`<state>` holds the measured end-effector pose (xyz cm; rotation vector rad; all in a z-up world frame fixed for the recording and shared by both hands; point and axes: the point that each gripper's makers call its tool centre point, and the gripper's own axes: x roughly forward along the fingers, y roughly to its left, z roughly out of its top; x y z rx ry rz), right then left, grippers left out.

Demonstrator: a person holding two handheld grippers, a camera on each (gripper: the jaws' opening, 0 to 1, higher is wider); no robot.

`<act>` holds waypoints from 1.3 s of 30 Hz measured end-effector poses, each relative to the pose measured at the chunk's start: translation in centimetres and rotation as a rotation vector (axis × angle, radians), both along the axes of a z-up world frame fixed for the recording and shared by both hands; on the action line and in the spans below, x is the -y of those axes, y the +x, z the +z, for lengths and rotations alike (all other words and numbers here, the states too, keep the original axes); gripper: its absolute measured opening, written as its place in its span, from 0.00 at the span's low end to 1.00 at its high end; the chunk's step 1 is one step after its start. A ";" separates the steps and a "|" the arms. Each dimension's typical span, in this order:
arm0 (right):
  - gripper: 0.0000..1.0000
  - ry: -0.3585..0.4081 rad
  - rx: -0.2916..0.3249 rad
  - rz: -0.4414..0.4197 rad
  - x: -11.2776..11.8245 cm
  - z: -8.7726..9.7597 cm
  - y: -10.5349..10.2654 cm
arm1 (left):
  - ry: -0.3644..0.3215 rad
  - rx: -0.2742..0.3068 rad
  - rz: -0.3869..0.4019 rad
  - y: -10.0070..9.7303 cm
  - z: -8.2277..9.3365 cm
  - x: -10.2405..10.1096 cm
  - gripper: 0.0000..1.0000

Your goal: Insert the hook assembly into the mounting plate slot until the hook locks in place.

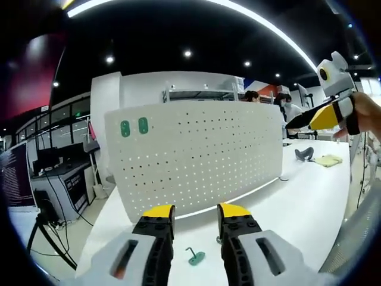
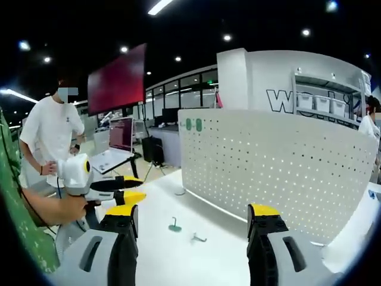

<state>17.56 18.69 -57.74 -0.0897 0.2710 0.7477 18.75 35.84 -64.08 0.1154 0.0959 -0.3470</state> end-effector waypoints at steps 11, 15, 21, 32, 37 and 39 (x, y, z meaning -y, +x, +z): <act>0.74 -0.023 -0.023 0.042 -1.3 -1.4 0.9 | 0.002 -0.012 0.008 -0.4 -0.6 -0.3 0.29; 0.72 -0.037 -0.036 0.057 -1.5 -2.5 1.6 | 0.004 -0.016 0.007 -0.6 -0.9 -0.3 0.29; 0.69 -0.077 -0.070 0.062 -1.5 -5.0 2.9 | 0.004 -0.030 0.004 -0.8 -1.5 -0.1 0.28; 0.65 -0.137 -0.113 0.064 -1.5 -9.6 5.1 | 0.013 -0.043 0.001 -1.0 -1.9 0.1 0.27; 0.62 -0.153 -0.138 0.077 -1.6 -11.7 5.9 | 0.018 -0.048 -0.002 -1.0 -2.2 0.2 0.27; 0.61 -0.163 -0.140 0.086 -1.6 -12.7 6.3 | 0.018 -0.052 -0.002 -1.1 -2.3 0.3 0.27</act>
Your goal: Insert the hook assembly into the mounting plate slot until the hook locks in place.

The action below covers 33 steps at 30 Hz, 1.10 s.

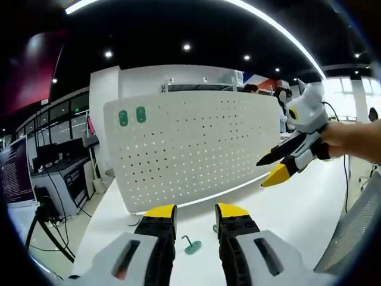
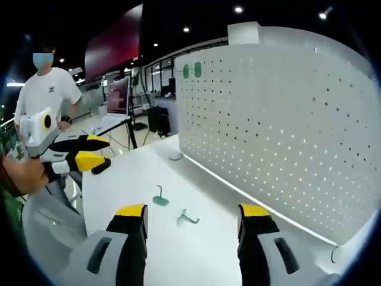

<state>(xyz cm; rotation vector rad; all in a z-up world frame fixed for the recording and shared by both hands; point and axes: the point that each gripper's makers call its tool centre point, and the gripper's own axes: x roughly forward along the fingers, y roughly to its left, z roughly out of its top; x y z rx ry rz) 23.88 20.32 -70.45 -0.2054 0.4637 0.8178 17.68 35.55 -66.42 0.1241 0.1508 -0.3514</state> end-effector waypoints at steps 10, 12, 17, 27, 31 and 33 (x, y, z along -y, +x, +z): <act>0.57 -0.036 -0.048 0.029 0.0 -3.8 1.1 | 0.008 -0.011 -0.002 0.0 -0.4 0.2 0.26; 0.56 -0.046 -0.053 0.039 -0.1 -4.5 1.3 | 0.009 -0.013 -0.002 0.0 -0.5 0.2 0.26; 0.53 -0.050 -0.074 0.065 -0.6 -5.8 1.5 | 0.013 -0.023 -0.002 0.0 -0.8 0.3 0.26; 0.46 -0.031 -0.121 0.109 -3.2 -7.6 0.9 | 0.017 -0.036 0.005 0.0 -1.3 0.1 0.25; 0.43 -0.029 -0.143 0.114 -3.9 -8.4 0.8 | 0.016 -0.040 0.005 0.1 -1.4 0.2 0.24; 0.41 -0.034 -0.156 0.116 -4.3 -9.0 0.7 | 0.015 -0.042 0.002 0.1 -1.5 0.2 0.24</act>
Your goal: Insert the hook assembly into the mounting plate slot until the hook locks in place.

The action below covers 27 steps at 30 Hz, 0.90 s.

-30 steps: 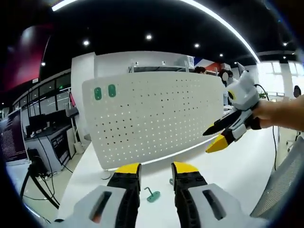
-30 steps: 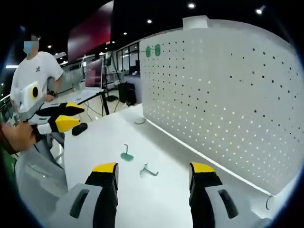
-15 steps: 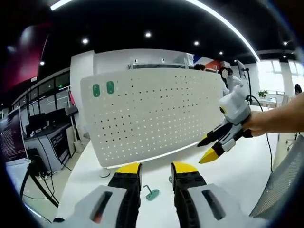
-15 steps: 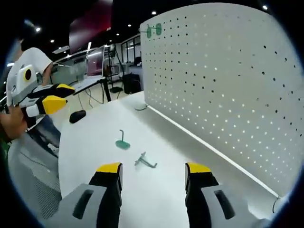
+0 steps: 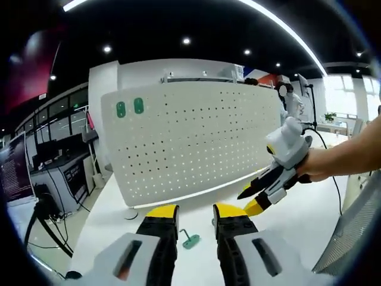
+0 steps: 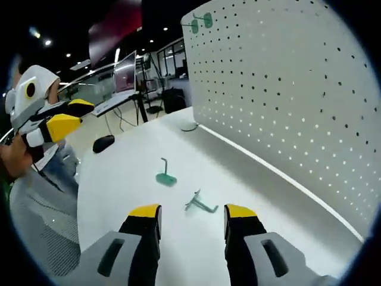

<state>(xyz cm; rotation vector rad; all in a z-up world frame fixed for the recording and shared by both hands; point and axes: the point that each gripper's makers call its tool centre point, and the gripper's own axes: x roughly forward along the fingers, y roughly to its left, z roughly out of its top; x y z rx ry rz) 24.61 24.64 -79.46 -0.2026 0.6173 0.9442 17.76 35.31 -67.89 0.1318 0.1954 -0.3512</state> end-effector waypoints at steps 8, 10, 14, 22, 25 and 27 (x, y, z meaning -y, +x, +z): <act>0.31 -0.010 -0.029 0.010 -1.2 -1.6 -0.2 | -0.001 -0.004 -0.002 0.0 -0.2 -0.1 0.23; 0.24 -0.011 -0.040 0.016 -1.5 -2.0 -0.3 | -0.005 -0.007 -0.001 0.0 -0.3 -0.1 0.23; 0.23 -0.011 -0.055 0.008 -2.0 -2.6 -0.1 | -0.005 -0.009 -0.001 0.1 -0.4 -0.2 0.23; 0.16 -0.018 -0.070 -0.017 -2.5 -3.4 0.4 | -0.008 -0.016 -0.002 0.3 -0.6 -0.3 0.22; 0.15 -0.021 -0.077 -0.029 -2.5 -3.8 0.7 | -0.010 -0.018 -0.001 0.3 -0.7 -0.4 0.22; 0.12 -0.026 -0.078 -0.036 -2.3 -3.9 0.8 | -0.011 -0.019 -0.001 0.3 -0.7 -0.4 0.22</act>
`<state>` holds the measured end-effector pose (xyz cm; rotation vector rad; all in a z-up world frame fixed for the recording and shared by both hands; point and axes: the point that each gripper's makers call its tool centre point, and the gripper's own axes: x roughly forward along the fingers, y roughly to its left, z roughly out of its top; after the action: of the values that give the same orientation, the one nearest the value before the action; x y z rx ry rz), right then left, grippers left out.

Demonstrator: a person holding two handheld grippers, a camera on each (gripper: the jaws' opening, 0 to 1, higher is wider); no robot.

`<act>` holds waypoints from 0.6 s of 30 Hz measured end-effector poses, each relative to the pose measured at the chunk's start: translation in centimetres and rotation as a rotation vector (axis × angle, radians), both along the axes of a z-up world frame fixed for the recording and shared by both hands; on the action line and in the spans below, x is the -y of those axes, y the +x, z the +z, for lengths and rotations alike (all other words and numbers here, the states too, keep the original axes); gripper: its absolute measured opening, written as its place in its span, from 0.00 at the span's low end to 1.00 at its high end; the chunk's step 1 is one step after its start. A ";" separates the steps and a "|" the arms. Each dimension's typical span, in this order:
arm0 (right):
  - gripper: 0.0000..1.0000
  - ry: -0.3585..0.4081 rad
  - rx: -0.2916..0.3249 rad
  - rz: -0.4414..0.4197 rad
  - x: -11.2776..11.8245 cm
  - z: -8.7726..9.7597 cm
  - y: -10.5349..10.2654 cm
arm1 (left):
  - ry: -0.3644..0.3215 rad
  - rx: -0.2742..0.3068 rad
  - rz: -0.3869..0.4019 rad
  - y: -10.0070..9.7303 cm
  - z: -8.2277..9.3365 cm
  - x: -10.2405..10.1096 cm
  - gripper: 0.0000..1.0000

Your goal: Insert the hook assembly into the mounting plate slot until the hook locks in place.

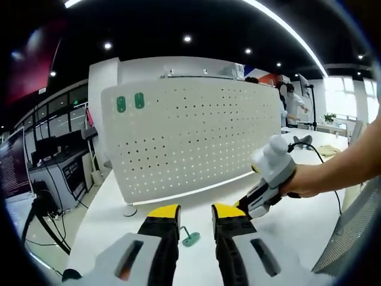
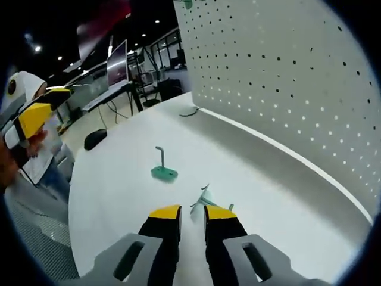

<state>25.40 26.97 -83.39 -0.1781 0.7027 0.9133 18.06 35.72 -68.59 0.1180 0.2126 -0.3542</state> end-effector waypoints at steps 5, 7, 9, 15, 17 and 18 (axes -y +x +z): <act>0.10 0.009 -0.005 -0.009 -0.1 -0.1 0.2 | -0.002 -0.003 0.001 0.1 -0.1 -0.1 0.22; 0.08 0.006 -0.005 -0.007 -0.2 -0.1 0.2 | -0.003 -0.003 0.001 0.1 -0.1 -0.1 0.22; 0.07 0.006 -0.007 -0.005 -0.4 -0.2 0.2 | -0.001 -0.003 0.000 0.0 -0.1 -0.1 0.22; 0.03 -0.008 -0.013 -0.008 -0.2 -0.6 0.3 | -0.002 -0.003 0.002 0.0 -0.1 -0.2 0.22; 0.02 -0.010 -0.010 -0.009 -0.1 -0.6 0.3 | -0.004 -0.004 0.004 0.0 -0.1 -0.3 0.22; 0.01 -0.010 -0.008 -0.009 -0.1 -0.6 0.3 | -0.004 -0.004 0.004 0.0 -0.1 -0.3 0.22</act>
<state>25.74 27.07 -83.98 -0.1802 0.7149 0.9026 18.05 36.03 -68.72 0.1132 0.2158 -0.3511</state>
